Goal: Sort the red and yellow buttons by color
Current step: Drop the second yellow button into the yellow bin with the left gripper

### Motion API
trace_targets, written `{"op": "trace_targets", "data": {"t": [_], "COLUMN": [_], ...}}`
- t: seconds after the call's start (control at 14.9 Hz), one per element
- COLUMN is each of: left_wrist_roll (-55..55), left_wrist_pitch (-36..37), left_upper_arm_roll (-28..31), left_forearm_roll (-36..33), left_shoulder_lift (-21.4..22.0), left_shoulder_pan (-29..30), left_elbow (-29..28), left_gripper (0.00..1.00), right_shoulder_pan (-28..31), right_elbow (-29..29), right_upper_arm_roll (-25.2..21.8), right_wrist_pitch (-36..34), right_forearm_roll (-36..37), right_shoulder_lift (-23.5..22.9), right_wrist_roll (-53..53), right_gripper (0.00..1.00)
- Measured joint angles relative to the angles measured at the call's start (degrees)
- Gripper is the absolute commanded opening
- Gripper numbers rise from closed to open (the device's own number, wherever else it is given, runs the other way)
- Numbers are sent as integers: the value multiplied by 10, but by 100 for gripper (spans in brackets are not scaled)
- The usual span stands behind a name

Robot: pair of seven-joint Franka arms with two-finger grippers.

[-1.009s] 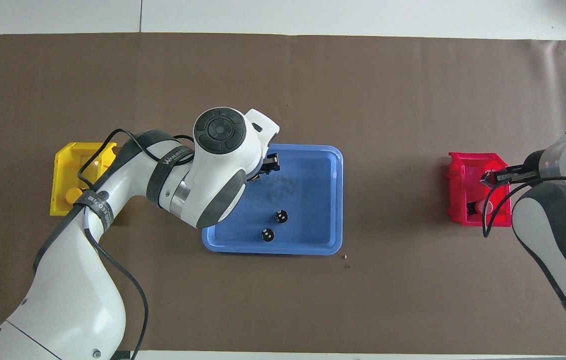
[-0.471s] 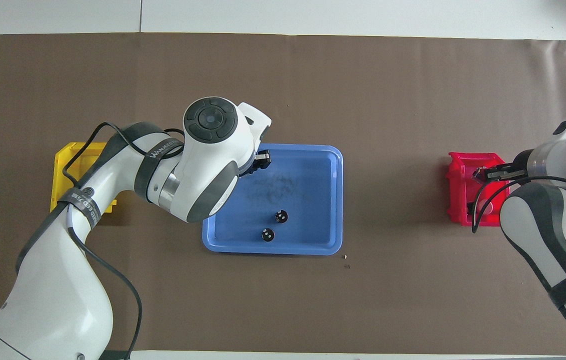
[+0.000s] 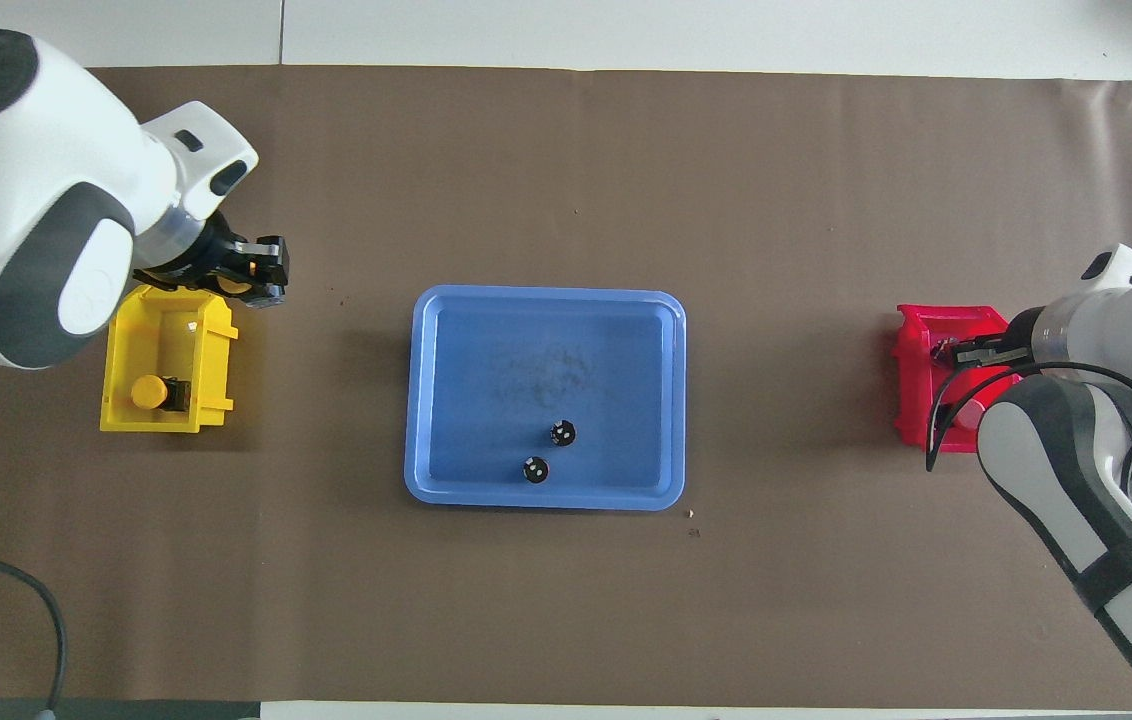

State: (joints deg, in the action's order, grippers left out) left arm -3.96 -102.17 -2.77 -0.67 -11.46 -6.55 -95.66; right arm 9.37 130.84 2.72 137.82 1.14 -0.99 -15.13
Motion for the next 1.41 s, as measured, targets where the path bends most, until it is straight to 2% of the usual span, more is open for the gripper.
{"op": "trace_targets", "data": {"t": [0.07, 0.27, 0.4, 0.54, 0.74, 1.14, 1.28, 1.41], "left_wrist_roll": [54, 152, 158, 158, 158, 158, 158, 158], "left_wrist_pitch": [-4, -53, -86, -105, -132, -186, -215, -241], "left_upper_arm_roll": [1, 1, -2, -10, -13, -13, -13, -13], "left_forearm_roll": [0, 0, 0, 0, 0, 0, 0, 0], "left_shoulder_lift": [0, 0, 4, 8, 17, 32, 31, 31], "left_shoulder_pan": [36, 105, 107, 102, 97, 97, 98, 98], "left_elbow": [-7, -47, -76, -99, -134, -202, -223, -241], "left_gripper": [1, 1, 1, 1, 1, 3, 30, 47], "right_shoulder_pan": [0, 0, 0, 1, 0, 0, 0, 0], "right_elbow": [3, 9, 8, -8, -87, -287, -345, -382], "right_upper_arm_roll": [0, 0, 0, 0, 0, 4, 5, 5], "right_wrist_pitch": [3, 6, 6, -22, -140, -433, -499, -538], "right_forearm_roll": [0, 0, 0, 0, 0, -1, -1, -1], "right_shoulder_lift": [0, 0, 1, 3, 9, 51, 56, 56], "right_wrist_roll": [0, 0, 0, 0, 1, 50, 67, 93], "right_gripper": [43, 70, 88, 99, 99, 99, 99, 99]}}
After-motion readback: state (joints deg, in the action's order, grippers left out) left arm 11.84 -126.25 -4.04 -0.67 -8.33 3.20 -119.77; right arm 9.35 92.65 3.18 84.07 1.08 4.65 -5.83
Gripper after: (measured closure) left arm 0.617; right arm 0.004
